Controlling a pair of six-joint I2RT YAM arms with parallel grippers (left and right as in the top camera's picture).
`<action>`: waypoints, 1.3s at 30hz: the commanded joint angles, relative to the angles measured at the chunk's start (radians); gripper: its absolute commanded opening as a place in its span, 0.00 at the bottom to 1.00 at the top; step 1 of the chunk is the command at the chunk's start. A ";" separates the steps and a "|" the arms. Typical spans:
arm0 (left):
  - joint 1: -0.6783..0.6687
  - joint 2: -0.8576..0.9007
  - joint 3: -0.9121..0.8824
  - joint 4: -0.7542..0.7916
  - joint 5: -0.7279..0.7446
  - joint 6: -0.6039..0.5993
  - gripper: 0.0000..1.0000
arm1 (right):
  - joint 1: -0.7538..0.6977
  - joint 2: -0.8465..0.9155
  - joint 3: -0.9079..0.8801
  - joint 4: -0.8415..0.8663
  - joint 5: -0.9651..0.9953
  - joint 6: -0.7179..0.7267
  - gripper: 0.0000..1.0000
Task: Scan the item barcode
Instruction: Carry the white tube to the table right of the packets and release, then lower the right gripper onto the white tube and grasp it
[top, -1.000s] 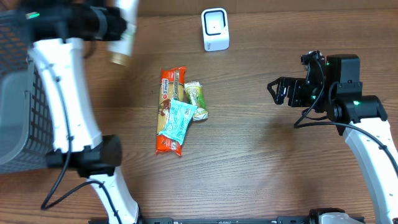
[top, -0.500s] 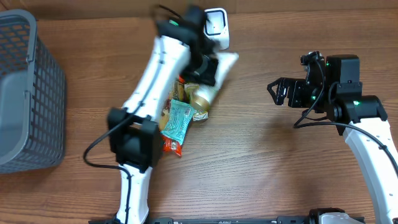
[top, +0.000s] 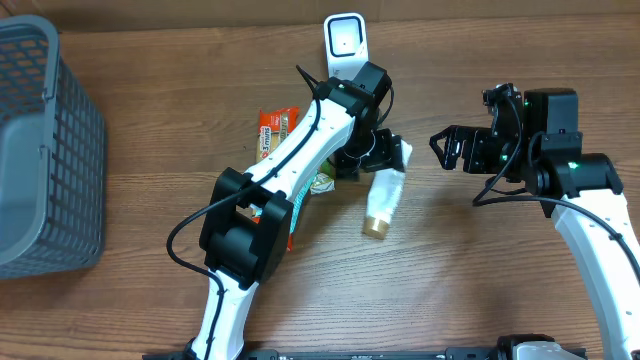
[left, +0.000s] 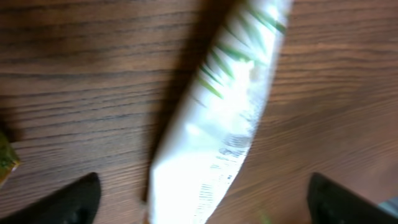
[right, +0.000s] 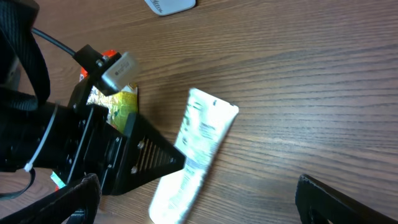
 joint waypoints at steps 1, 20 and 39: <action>0.024 -0.016 0.010 0.015 0.065 0.017 0.99 | 0.003 0.001 0.013 0.003 -0.005 0.001 1.00; 0.320 -0.172 0.727 -0.413 0.027 0.414 1.00 | 0.089 0.243 0.012 0.043 -0.178 0.255 0.84; 0.361 -0.195 0.727 -0.510 -0.434 0.417 1.00 | 0.253 0.452 0.000 0.082 0.061 0.551 0.70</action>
